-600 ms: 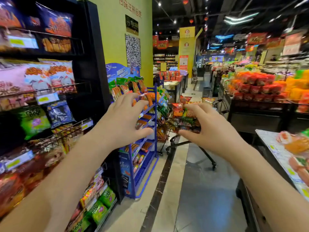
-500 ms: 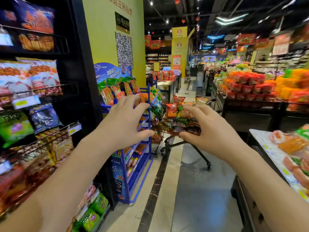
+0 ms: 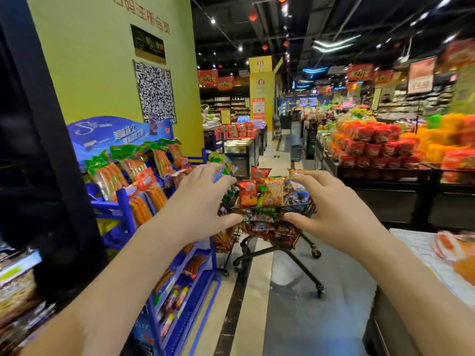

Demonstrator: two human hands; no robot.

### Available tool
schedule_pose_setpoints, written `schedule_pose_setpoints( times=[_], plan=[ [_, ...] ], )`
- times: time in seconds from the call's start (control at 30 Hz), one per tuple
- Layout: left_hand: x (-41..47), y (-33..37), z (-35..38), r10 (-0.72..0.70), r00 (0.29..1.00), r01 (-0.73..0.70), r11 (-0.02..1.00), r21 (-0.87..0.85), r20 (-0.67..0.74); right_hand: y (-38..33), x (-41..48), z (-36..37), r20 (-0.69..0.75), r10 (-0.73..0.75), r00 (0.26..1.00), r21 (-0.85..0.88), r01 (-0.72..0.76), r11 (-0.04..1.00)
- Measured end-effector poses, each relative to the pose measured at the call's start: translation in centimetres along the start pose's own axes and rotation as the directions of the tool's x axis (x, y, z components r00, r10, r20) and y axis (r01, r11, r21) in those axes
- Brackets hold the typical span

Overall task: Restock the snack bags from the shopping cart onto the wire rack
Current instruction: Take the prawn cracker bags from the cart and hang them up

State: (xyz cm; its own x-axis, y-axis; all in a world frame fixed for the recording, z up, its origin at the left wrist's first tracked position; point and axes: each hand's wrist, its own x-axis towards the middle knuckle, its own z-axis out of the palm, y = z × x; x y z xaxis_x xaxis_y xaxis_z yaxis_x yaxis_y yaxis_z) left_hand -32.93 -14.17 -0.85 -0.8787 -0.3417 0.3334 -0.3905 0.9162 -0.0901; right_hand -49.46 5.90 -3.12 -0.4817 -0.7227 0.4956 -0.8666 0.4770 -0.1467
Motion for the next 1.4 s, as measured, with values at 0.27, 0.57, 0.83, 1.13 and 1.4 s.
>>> schedule_pose_setpoints(
  times=[0.27, 0.57, 0.83, 1.13, 1.4],
  plan=[
    [13.7, -3.6, 8.3, 0.072, 0.997, -0.07, 0.996, -0.052, 0.024, 5.8, 10.4, 8.4, 0.041, 0.088, 0.995, -0.012, -0.087, 0.996],
    [29.1, -11.7, 18.0, 0.144, 0.989, -0.138, 0.984, -0.116, 0.043, 8.8, 24.1, 18.5, 0.107, 0.223, 0.969, -0.057, -0.218, 0.974],
    [41.7, -13.6, 25.7, 0.234, 0.967, -0.216, 0.963, -0.161, 0.101, 15.4, 33.2, 25.4, 0.168, 0.318, 0.933, -0.066, -0.311, 0.948],
    [57.2, -11.4, 35.1, 0.221, 0.955, -0.201, 0.973, -0.117, 0.198, 28.0, 43.3, 34.3, 0.216, 0.314, 0.924, -0.067, -0.307, 0.949],
    [68.1, -10.8, 41.0, 0.158, 0.953, -0.117, 0.979, -0.167, 0.26, 37.6, 52.0, 39.6, 0.253, 0.278, 0.927, -0.01, -0.285, 0.959]
  ],
)
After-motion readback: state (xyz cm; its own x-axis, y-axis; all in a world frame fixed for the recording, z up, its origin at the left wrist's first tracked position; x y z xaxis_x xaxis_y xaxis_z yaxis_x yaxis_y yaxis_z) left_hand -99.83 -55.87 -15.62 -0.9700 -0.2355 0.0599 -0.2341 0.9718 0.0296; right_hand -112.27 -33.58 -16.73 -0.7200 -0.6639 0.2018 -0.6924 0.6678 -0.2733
